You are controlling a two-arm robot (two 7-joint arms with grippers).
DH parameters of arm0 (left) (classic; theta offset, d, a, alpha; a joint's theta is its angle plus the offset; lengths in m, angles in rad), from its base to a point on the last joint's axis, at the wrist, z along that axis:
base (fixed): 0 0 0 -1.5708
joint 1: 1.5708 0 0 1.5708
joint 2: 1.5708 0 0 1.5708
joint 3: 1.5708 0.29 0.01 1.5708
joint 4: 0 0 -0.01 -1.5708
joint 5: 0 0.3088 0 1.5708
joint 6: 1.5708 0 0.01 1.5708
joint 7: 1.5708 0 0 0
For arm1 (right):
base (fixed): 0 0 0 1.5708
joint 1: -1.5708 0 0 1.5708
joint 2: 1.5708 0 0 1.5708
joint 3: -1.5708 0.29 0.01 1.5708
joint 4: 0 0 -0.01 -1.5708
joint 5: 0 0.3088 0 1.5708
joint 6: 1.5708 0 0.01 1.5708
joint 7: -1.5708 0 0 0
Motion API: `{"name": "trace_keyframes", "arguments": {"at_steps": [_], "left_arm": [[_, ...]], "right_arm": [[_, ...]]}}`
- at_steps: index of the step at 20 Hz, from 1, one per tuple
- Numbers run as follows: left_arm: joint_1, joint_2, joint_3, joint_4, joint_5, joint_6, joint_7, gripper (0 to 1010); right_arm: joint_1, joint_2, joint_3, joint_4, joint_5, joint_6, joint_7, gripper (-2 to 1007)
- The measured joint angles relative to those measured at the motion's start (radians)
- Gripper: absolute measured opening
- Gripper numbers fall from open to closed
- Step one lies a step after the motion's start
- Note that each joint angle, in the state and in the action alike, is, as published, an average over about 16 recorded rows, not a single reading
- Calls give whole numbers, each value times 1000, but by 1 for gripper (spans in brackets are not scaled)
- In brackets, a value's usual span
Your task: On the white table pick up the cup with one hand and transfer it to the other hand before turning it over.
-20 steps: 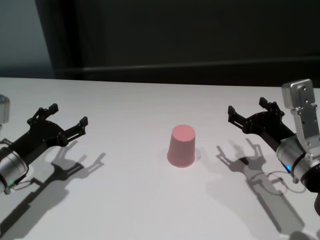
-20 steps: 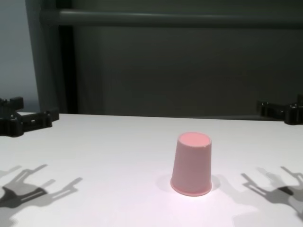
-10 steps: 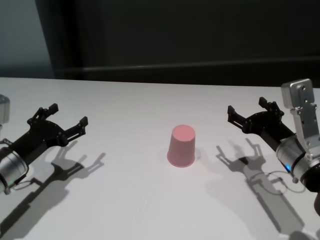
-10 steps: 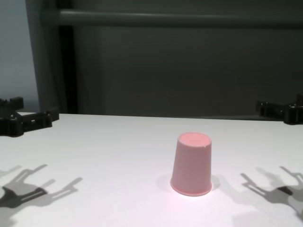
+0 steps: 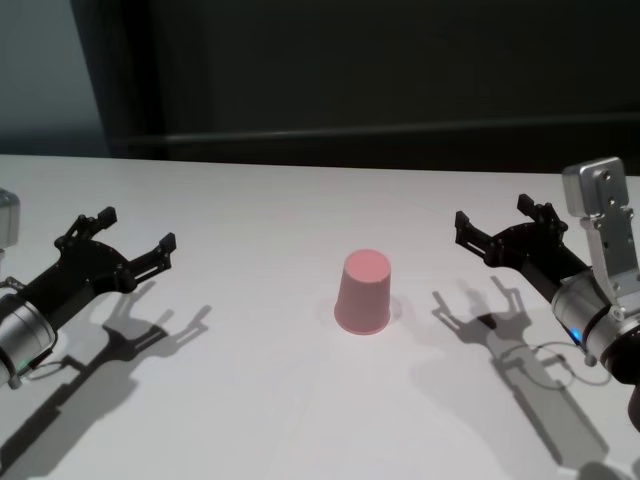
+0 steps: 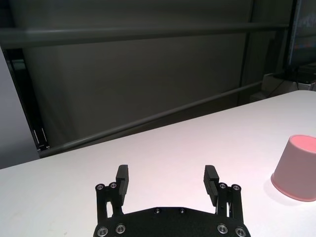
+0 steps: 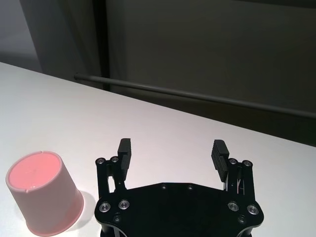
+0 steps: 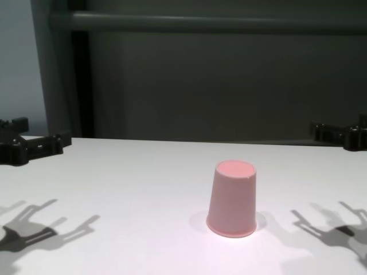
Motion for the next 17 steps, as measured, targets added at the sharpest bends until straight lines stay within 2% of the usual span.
{"name": "trace_keyframes", "arguments": {"at_steps": [17], "left_arm": [[0,0,0,0,0,0,0,1003]], "right_arm": [[1,0,-1,0,1,0,0,1000]]}}
